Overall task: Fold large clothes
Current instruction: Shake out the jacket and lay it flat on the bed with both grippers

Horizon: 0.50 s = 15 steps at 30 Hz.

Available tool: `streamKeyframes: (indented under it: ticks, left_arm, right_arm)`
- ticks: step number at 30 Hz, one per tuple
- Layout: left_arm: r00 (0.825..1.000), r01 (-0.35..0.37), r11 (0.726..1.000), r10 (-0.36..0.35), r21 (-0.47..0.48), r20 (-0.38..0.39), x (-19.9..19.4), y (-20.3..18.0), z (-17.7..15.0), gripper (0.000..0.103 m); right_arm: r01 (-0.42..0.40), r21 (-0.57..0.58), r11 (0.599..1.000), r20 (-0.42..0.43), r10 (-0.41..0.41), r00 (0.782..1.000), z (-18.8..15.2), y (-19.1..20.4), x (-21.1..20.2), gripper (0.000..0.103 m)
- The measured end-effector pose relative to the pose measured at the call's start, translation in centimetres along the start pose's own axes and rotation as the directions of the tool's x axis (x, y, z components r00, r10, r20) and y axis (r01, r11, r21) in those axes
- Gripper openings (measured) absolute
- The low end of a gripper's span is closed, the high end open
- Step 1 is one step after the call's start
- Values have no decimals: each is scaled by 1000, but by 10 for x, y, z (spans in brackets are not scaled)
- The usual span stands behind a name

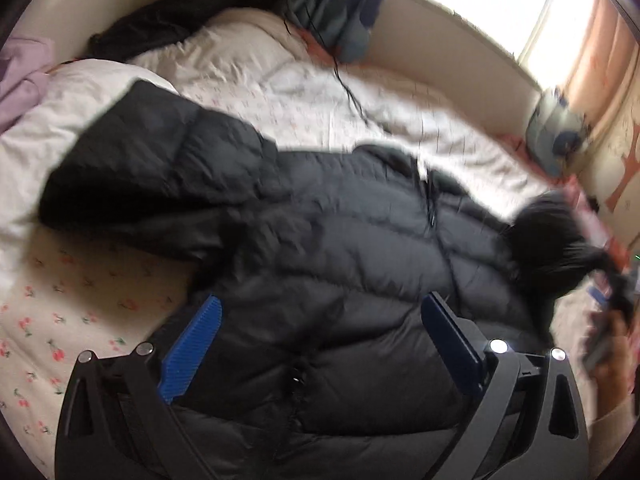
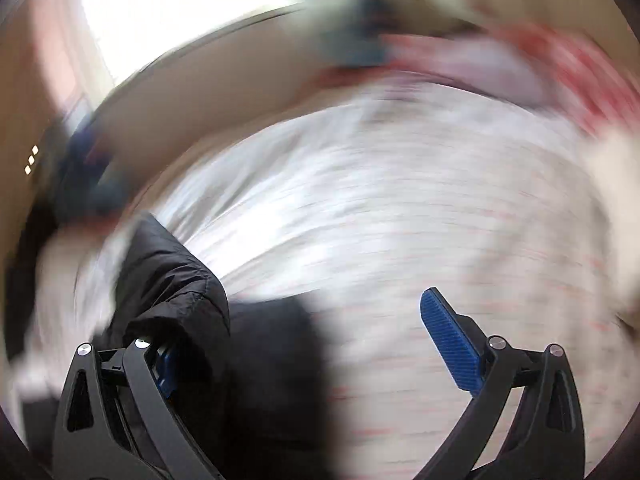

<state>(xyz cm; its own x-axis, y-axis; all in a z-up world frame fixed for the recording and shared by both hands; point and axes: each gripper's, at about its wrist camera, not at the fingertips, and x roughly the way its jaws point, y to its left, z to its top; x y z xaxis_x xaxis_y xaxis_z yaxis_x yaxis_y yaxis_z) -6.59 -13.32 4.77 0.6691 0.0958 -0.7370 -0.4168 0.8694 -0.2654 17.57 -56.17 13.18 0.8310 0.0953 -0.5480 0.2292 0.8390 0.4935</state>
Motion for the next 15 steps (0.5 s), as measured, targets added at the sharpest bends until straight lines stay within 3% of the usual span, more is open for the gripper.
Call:
streamKeyframes:
  ticks: [3, 5, 6, 10, 12, 15]
  left_arm:
    - [999, -37, 998, 37, 42, 3, 7, -7, -5, 96]
    - [999, -46, 998, 44, 53, 23, 5, -11, -6, 96]
    - [998, -60, 996, 58, 60, 40, 4, -14, -6, 96]
    - [993, -100, 993, 95, 68, 72, 3, -19, -9, 96]
    - [990, -91, 992, 81, 88, 112, -4, -28, -12, 96]
    - [979, -119, 979, 89, 166, 181, -15, -53, -18, 96]
  right_arm:
    - [69, 234, 970, -140, -36, 989, 16, -118, -6, 97]
    - [110, 277, 955, -194, -56, 979, -1, -158, -27, 97]
    - [125, 245, 961, -196, -78, 978, -14, -170, -45, 97]
    - [70, 116, 991, -159, -51, 986, -58, -156, -93, 97]
    - [-10, 18, 1000, -137, 12, 990, -82, -136, -112, 97]
    - [-134, -79, 988, -166, 120, 979, -97, -83, -119, 97]
